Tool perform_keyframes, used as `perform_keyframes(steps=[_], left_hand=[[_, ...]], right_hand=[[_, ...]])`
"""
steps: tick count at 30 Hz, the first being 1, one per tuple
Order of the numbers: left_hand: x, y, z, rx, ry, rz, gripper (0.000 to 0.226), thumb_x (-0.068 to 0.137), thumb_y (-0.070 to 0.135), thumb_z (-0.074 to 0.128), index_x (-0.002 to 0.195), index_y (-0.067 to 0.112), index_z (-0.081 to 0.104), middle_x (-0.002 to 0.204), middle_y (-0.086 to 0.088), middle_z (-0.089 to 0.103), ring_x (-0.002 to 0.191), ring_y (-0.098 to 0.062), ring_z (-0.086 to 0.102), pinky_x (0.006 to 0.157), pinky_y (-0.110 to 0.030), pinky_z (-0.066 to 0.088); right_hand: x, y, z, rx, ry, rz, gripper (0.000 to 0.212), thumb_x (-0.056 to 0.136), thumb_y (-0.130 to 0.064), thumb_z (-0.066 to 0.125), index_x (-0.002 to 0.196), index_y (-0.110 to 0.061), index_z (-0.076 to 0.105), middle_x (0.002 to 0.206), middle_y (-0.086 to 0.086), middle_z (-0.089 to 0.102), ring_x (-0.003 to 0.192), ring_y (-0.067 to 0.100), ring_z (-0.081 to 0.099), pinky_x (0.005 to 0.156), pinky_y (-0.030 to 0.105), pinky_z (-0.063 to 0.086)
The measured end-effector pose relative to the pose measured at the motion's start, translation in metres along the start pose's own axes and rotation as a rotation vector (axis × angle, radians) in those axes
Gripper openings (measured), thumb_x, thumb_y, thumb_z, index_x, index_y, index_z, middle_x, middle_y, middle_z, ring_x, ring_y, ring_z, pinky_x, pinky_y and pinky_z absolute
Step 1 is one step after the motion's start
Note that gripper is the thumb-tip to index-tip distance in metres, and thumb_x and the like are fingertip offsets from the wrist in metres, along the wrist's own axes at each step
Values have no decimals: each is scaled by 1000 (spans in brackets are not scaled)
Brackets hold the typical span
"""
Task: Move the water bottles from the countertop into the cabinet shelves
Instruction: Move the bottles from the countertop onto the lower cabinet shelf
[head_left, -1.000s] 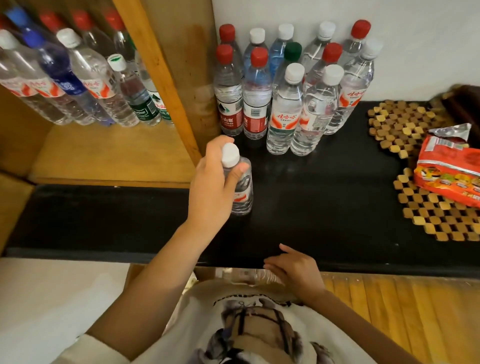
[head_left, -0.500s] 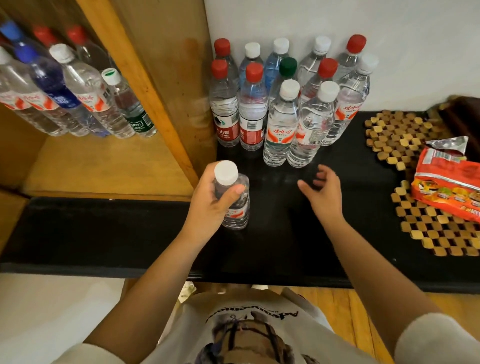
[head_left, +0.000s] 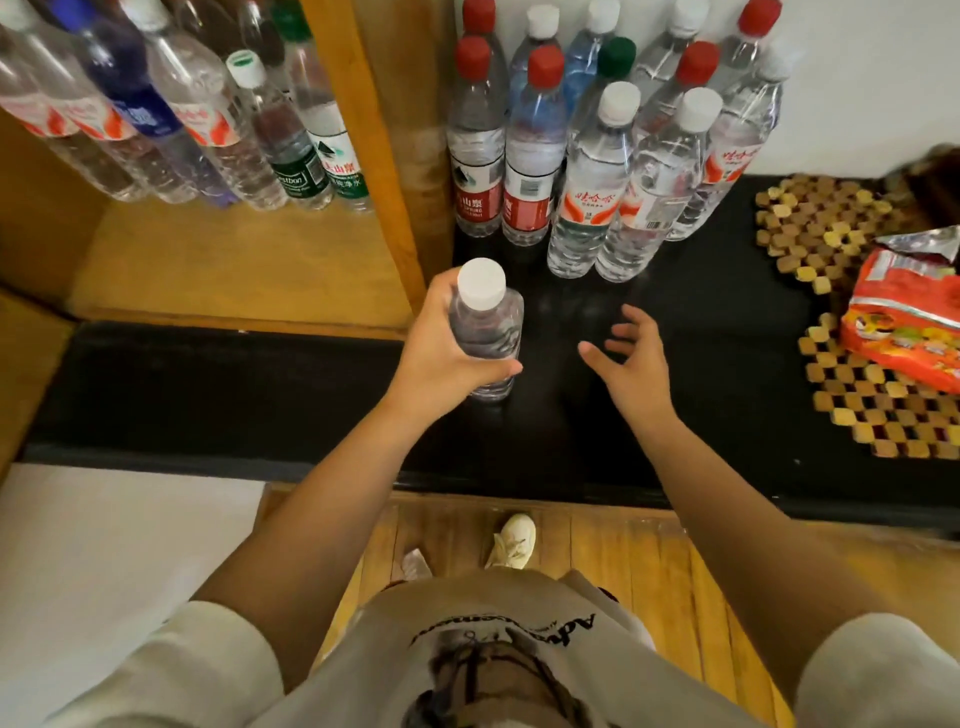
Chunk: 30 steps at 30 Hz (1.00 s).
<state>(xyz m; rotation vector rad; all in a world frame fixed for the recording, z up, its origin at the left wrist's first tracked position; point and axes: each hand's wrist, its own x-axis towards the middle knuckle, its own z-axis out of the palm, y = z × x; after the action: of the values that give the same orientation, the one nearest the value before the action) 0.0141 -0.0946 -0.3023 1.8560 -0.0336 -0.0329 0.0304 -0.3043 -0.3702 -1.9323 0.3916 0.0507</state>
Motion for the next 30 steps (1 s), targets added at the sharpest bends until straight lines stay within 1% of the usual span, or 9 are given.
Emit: perform_keyframes(steps=[4, 8, 14, 17, 20, 22, 24, 26, 30], left_hand=[[-53, -1, -25, -59, -4, 5, 81, 55, 8, 86, 116, 33, 39, 118, 2, 54, 116, -12, 53, 94, -18, 46], [-137, -9, -75, -73, 29, 6, 83, 55, 9, 87, 120, 25, 39, 111, 13, 51, 107, 7, 52, 86, -10, 46], [-273, -68, -142, -97, 166, -205, 78, 55, 11, 87, 116, 32, 42, 107, 23, 54, 105, 14, 51, 76, -1, 42], [-329, -105, -161, -65, 266, -328, 77, 53, 14, 87, 111, 38, 43, 103, 30, 55, 104, 16, 50, 76, 1, 41], [-371, -151, -170, -60, 349, -406, 78, 47, 26, 89, 113, 31, 47, 104, 17, 60, 104, 4, 56, 75, -3, 45], [-389, -189, -170, -59, 363, -452, 84, 45, 22, 92, 117, 17, 49, 105, 2, 63, 103, -14, 61, 79, -18, 53], [-403, -234, -165, -73, 377, -490, 83, 47, 11, 91, 118, 10, 48, 109, -5, 62, 104, -22, 61, 86, -37, 55], [-412, -274, -156, -97, 415, -530, 85, 45, 10, 92, 117, 20, 49, 111, -6, 61, 106, -27, 59, 86, -50, 54], [-420, -373, -133, -82, 530, -592, 88, 39, 32, 91, 116, 35, 49, 114, -1, 61, 108, -25, 60, 80, -48, 56]], right_hand=[[-59, 8, 21, -9, -33, -25, 63, 80, -21, 70, 134, -20, 38, 119, 0, 50, 102, 9, 54, 76, 14, 43], [-131, 11, 65, -33, -93, -85, 56, 80, -17, 70, 129, -20, 43, 112, -5, 52, 93, 4, 55, 66, 2, 44], [-242, 50, 152, -199, -373, -132, 50, 82, -16, 68, 126, -24, 46, 108, -7, 54, 88, 0, 57, 74, 8, 46], [-276, 77, 182, -330, -533, -118, 46, 86, -17, 62, 128, -26, 46, 109, -9, 52, 93, 5, 54, 79, 20, 46], [-292, 115, 211, -454, -645, -92, 43, 87, -14, 60, 128, -22, 49, 108, -7, 52, 94, 7, 52, 79, 22, 40], [-298, 149, 231, -474, -685, -25, 41, 87, -10, 59, 126, -19, 51, 104, -8, 51, 93, 6, 51, 75, 17, 39], [-300, 190, 255, -472, -675, 84, 35, 87, -8, 59, 120, -18, 54, 98, -8, 53, 89, 8, 53, 64, 9, 39], [-297, 239, 281, -304, -606, 381, 25, 88, -6, 56, 112, -12, 55, 92, -5, 57, 85, 14, 58, 57, 12, 45], [-285, 351, 342, 280, -373, 1187, 13, 91, -12, 53, 95, -1, 58, 83, 14, 63, 76, 24, 63, 49, 29, 56]])
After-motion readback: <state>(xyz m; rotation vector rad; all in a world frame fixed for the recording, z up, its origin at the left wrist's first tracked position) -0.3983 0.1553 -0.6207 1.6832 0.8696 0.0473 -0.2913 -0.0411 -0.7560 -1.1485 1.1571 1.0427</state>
